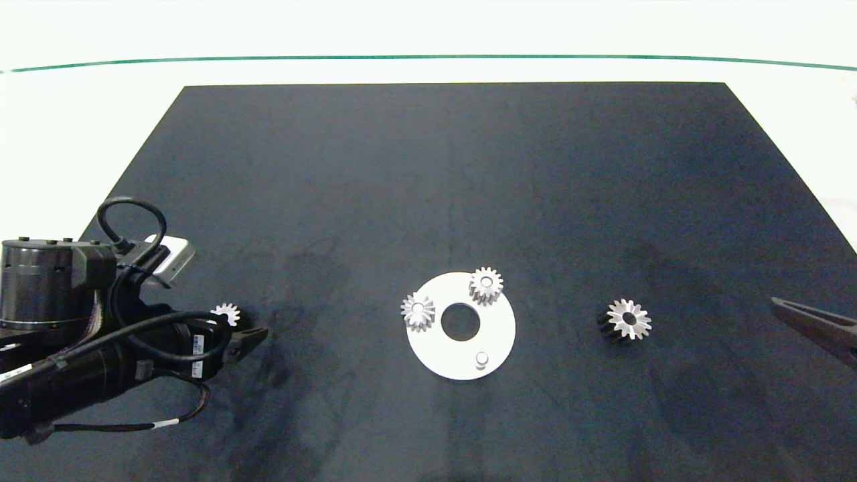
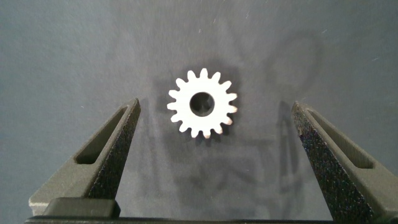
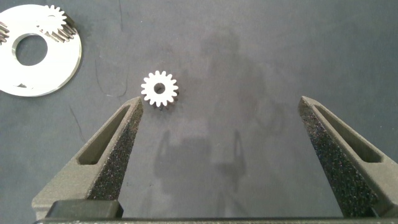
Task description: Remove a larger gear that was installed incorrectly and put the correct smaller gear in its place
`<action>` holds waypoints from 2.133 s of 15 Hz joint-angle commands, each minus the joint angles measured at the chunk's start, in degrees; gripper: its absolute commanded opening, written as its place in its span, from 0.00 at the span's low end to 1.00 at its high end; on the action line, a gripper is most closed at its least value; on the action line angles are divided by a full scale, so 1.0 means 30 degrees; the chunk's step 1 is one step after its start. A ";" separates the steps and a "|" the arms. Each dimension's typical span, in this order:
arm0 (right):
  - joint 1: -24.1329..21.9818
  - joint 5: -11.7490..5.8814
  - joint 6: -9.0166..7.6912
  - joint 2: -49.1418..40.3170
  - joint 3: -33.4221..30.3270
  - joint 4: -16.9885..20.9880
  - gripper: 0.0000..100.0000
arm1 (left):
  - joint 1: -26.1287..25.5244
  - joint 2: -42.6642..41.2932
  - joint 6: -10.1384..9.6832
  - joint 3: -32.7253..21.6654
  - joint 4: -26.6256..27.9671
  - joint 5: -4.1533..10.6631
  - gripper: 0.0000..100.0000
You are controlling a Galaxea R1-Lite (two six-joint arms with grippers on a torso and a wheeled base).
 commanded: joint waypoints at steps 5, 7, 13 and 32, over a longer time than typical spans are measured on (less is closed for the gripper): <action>0.0007 -0.0020 0.0059 0.0007 0.0170 0.0008 1.00 | 0.0001 0.0550 -0.0009 -0.0136 -0.0035 -0.0015 1.00; 0.0007 0.0010 0.0147 0.0007 0.0170 0.0008 1.00 | 0.0001 0.0696 -0.0009 -0.0253 -0.0035 -0.0015 1.00; 0.0007 0.0010 0.0147 -0.0022 0.0170 0.0008 1.00 | 0.0001 0.0931 -0.0126 -0.0195 -0.0504 0.0014 0.90; 0.0066 0.0068 0.0264 -0.0022 0.0434 0.0008 1.00 | -0.0116 0.1370 -0.0302 -0.0283 -0.0592 0.0014 0.51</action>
